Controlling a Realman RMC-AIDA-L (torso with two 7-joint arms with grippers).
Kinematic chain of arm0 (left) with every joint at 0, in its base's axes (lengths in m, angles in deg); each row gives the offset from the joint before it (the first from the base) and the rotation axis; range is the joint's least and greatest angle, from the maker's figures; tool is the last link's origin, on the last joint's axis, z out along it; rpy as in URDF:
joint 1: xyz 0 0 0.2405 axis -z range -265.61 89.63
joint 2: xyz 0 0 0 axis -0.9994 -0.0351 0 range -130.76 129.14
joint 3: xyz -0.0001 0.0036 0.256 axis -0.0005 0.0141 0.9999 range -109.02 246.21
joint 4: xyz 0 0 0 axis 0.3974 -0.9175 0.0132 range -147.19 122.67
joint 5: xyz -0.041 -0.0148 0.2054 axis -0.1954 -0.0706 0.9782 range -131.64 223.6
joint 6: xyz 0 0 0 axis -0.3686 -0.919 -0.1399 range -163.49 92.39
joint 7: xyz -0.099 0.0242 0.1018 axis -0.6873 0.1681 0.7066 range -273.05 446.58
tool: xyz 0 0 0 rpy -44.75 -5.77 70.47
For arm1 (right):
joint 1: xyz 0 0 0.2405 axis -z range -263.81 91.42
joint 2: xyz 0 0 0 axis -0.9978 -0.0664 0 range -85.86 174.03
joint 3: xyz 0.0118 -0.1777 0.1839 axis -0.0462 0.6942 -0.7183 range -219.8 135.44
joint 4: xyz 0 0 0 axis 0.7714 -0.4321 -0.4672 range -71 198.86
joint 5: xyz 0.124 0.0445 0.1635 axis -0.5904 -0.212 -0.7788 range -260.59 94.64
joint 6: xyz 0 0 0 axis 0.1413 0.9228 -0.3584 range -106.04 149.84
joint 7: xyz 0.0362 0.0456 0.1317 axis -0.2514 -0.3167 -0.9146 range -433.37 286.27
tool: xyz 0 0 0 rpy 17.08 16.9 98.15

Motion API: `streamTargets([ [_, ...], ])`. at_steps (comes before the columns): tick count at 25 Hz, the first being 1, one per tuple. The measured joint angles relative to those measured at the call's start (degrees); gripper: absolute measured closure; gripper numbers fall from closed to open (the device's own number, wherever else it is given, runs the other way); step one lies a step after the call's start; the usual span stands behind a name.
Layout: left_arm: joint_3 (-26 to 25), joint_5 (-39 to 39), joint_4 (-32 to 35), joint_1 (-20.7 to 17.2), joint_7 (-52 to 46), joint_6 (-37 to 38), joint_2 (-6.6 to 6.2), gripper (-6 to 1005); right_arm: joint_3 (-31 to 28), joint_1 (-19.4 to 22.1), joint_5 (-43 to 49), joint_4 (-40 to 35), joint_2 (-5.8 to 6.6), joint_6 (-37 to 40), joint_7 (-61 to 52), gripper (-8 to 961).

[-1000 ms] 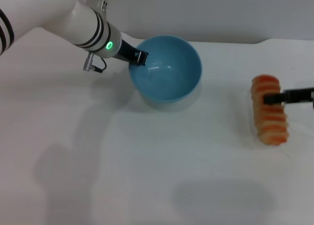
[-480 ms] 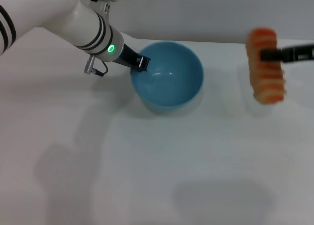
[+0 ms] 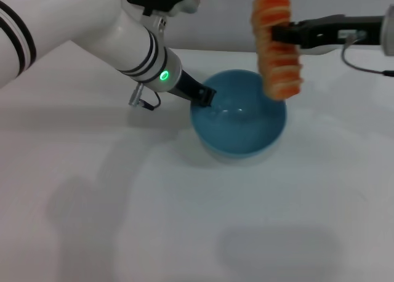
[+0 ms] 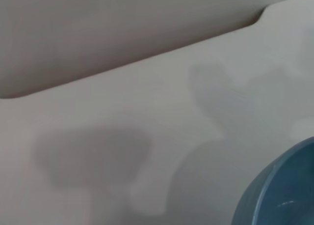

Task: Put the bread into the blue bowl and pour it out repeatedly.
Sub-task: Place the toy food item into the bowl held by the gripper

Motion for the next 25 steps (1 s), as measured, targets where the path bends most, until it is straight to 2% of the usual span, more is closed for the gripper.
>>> streamTargets([
  [7, 2.1, -2.2, 0.1, -0.2, 0.0, -1.3, -0.01, 1000, 2.5, -0.8, -3.6, 4.3, -0.04, -0.3, 1.2, 750],
  [14, 1.9, -2.3, 0.1, -0.5, 0.2, -2.3, -0.16, 1001, 5.4, -1.3, -4.8, 8.1, -0.02, -1.4, 2.3, 760],
  [22, 1.7, -2.8, 0.2, -1.3, 0.9, -2.4, -0.14, 1000, 6.1, -2.3, -6.6, 13.1, -0.11, -5.5, 5.1, 769],
  [25, 1.6, -2.8, 0.3, -1.5, 1.0, -2.4, -0.16, 1000, 6.1, -2.4, -10.4, 14.4, -0.13, -5.9, 8.4, 735],
])
